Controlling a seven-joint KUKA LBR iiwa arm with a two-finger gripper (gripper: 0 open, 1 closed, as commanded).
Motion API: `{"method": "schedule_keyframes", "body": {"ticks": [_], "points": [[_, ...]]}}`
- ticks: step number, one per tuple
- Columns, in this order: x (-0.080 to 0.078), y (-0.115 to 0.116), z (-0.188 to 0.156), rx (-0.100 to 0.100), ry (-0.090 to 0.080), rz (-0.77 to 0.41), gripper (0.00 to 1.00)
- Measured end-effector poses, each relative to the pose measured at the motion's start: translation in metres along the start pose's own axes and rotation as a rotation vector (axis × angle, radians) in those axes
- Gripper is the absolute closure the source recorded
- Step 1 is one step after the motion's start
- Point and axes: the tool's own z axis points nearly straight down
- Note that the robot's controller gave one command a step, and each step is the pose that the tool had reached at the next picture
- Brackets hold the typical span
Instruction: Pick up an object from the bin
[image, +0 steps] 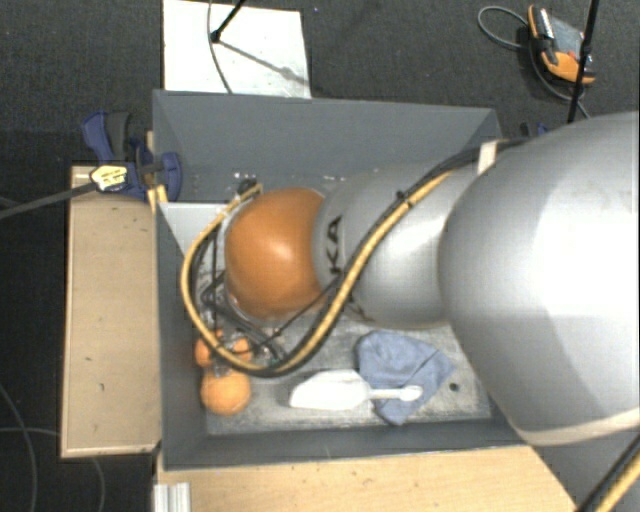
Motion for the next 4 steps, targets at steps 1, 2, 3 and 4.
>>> {"method": "schedule_keyframes", "body": {"ticks": [1, 2, 3, 4], "points": [[0.0042, -0.0028, -0.0033, 0.004, 0.013, 0.005, 1.00], [0.0042, -0.0028, -0.0033, 0.005, 0.013, 0.009, 1.00], [0.0042, -0.0028, -0.0033, 0.005, 0.013, 0.007, 1.00], [0.0042, -0.0029, -0.0033, 0.005, 0.014, 0.010, 1.00]]}}
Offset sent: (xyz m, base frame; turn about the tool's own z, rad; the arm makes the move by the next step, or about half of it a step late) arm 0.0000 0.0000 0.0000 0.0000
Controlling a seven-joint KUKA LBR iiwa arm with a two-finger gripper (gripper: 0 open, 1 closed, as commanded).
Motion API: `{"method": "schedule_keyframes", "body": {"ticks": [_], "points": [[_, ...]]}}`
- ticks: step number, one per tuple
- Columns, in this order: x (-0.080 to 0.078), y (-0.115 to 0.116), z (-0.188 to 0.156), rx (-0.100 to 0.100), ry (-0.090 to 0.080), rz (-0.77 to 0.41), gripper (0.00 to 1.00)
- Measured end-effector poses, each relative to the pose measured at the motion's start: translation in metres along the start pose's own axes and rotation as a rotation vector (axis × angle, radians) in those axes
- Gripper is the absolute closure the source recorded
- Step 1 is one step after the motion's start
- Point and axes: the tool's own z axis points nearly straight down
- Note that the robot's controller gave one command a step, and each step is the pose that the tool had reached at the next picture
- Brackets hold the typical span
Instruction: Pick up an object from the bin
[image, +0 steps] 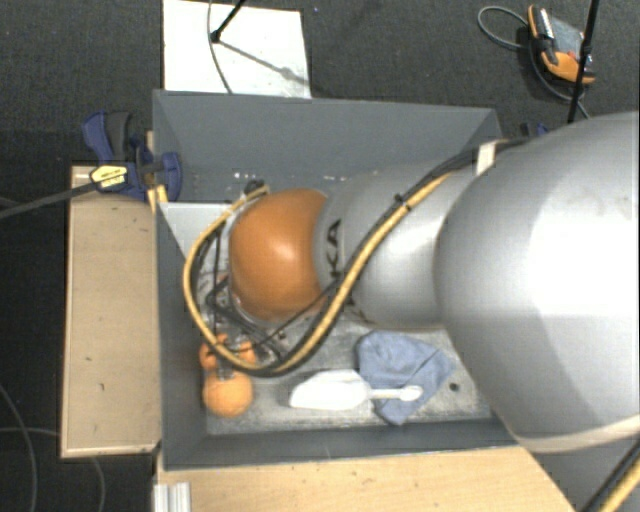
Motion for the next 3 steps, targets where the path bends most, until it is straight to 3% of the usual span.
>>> {"method": "schedule_keyframes", "body": {"ticks": [3], "points": [[0.0001, 0.0001, 0.0000, 0.000, 0.000, 0.003, 1.00]]}}
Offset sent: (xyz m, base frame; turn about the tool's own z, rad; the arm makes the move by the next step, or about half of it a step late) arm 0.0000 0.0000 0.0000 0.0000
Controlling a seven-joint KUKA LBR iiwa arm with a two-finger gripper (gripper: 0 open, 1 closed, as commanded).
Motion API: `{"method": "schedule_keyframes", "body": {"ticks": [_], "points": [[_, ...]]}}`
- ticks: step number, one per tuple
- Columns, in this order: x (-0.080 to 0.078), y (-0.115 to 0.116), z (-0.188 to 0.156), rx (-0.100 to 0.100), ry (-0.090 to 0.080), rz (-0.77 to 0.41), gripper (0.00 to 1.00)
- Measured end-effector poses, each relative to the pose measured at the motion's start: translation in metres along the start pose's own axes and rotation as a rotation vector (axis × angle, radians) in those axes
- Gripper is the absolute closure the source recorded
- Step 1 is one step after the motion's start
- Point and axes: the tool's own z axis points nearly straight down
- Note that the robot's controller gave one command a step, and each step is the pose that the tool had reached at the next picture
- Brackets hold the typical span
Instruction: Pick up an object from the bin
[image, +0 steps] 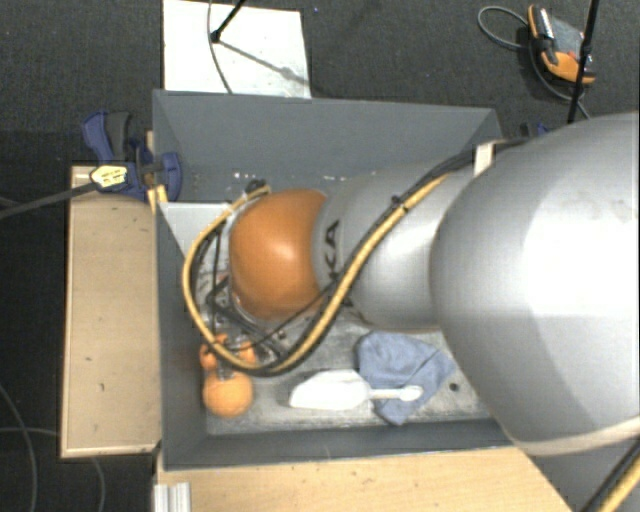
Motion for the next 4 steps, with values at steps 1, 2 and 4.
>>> {"method": "schedule_keyframes", "body": {"ticks": [1, 2, 4], "points": [[0.0000, 0.0001, 0.0000, 0.000, 0.000, -0.010, 1.00], [0.0000, 0.0000, 0.0000, 0.000, 0.000, -0.006, 1.00], [0.0000, -0.0001, 0.0000, 0.000, 0.000, -0.002, 1.00]]}}
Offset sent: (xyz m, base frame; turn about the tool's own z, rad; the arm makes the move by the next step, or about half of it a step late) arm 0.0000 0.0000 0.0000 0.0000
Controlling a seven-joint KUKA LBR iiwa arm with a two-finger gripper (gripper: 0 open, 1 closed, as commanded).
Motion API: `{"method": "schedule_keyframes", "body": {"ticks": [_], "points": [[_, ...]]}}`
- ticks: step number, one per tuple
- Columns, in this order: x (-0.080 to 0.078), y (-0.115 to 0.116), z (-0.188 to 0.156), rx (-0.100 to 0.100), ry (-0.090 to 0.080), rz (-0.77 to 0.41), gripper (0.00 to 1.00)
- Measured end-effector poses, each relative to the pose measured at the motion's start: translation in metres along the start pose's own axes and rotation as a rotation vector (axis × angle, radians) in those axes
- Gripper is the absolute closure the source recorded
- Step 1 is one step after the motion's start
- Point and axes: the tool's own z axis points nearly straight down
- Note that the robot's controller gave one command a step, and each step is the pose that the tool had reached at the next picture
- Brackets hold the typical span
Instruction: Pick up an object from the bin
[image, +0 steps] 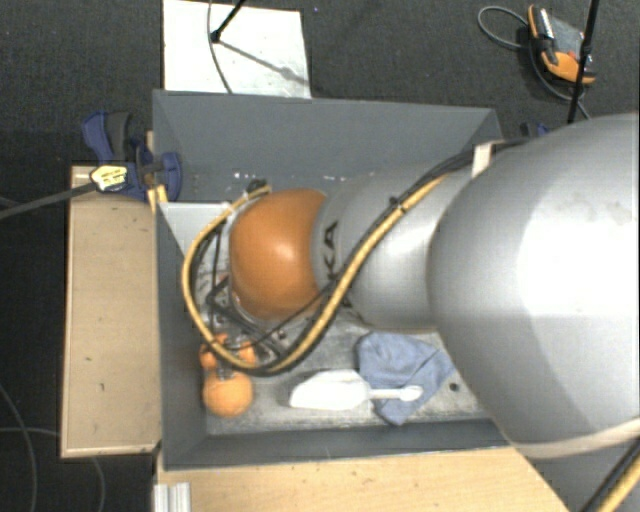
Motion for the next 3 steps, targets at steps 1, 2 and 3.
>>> {"method": "schedule_keyframes", "body": {"ticks": [1, 2, 3], "points": [[0.0000, 0.0000, 0.0000, 0.000, 0.000, 0.002, 1.00], [0.0000, 0.0000, 0.0000, 0.000, 0.000, 0.004, 1.00], [0.0000, 0.0000, 0.0000, 0.000, 0.000, 0.005, 1.00]]}}
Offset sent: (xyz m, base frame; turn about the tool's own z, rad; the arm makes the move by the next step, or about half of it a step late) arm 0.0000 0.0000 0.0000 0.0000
